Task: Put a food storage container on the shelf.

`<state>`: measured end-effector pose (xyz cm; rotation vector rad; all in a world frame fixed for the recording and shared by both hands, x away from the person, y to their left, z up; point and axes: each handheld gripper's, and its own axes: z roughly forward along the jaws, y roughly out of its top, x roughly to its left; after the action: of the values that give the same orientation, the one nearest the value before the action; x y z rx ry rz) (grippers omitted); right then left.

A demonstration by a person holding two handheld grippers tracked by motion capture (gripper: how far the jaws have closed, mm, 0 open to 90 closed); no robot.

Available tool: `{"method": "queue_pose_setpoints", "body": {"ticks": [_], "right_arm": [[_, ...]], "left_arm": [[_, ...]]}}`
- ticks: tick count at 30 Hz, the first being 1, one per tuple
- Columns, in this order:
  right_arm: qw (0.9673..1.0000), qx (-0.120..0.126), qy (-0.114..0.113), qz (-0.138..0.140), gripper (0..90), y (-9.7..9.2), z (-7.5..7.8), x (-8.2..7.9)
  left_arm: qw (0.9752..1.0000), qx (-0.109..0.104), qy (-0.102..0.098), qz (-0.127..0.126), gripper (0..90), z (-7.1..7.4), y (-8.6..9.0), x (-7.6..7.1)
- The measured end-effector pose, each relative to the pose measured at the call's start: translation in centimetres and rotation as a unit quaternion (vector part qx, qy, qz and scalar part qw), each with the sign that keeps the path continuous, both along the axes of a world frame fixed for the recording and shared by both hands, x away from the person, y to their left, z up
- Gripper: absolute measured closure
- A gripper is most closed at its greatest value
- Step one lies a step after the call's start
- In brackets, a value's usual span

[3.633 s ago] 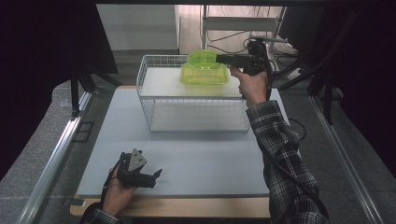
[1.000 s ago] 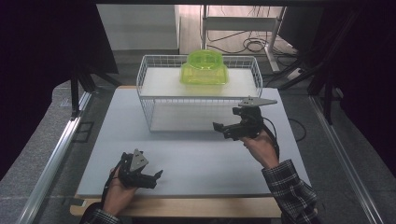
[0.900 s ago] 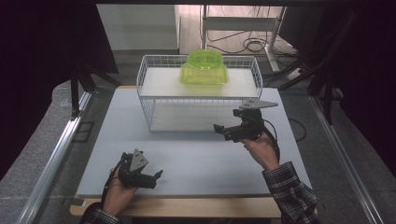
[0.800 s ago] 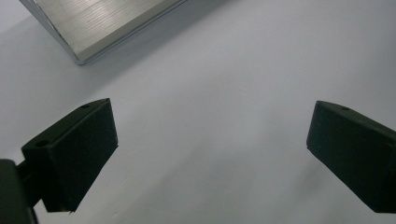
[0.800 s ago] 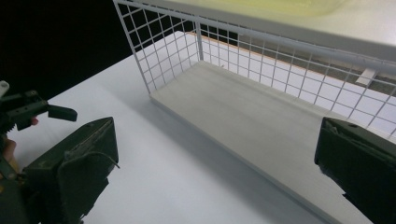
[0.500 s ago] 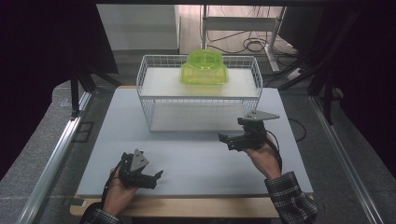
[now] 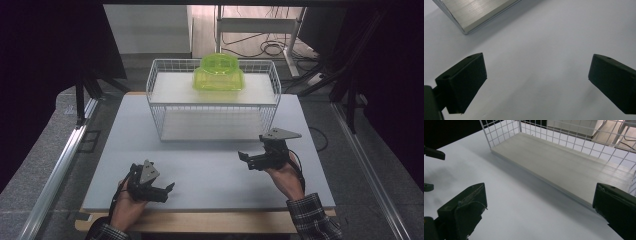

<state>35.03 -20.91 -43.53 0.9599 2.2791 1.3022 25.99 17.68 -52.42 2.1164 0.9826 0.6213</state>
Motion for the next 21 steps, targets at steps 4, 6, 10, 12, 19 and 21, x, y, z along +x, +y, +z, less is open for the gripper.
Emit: {"method": "queue_pose_setpoints", "body": {"ticks": [4,6,10,12,19,21], "right_arm": [[1.0000,-0.004,0.007,-0.003,0.0,-0.4,-0.7,-0.2],[0.9999,-0.006,0.012,-0.004,0.0,-0.7,-1.0,-0.4],[0.9997,-0.006,0.021,-0.012,0.0,-1.2,-1.8,-0.6],[0.9996,-0.008,0.023,-0.017,0.0,-1.5,-2.1,-0.8],[0.9991,-0.014,0.025,-0.029,0.0,-2.4,-3.2,-1.3],[0.9990,-0.016,0.026,-0.033,0.0,-2.6,-3.5,-1.5]], "left_arm": [[1.0000,0.000,0.001,0.000,1.5,0.0,0.0,0.0],[1.0000,-0.001,0.002,0.000,1.5,0.0,0.0,0.0],[1.0000,0.002,0.001,-0.002,1.5,0.0,0.0,0.0],[1.0000,0.002,0.001,-0.002,1.5,0.0,0.0,0.0],[1.0000,0.002,0.001,-0.002,1.5,0.0,0.0,0.0],[1.0000,0.003,0.001,-0.002,1.4,0.0,-0.1,0.0]]}}
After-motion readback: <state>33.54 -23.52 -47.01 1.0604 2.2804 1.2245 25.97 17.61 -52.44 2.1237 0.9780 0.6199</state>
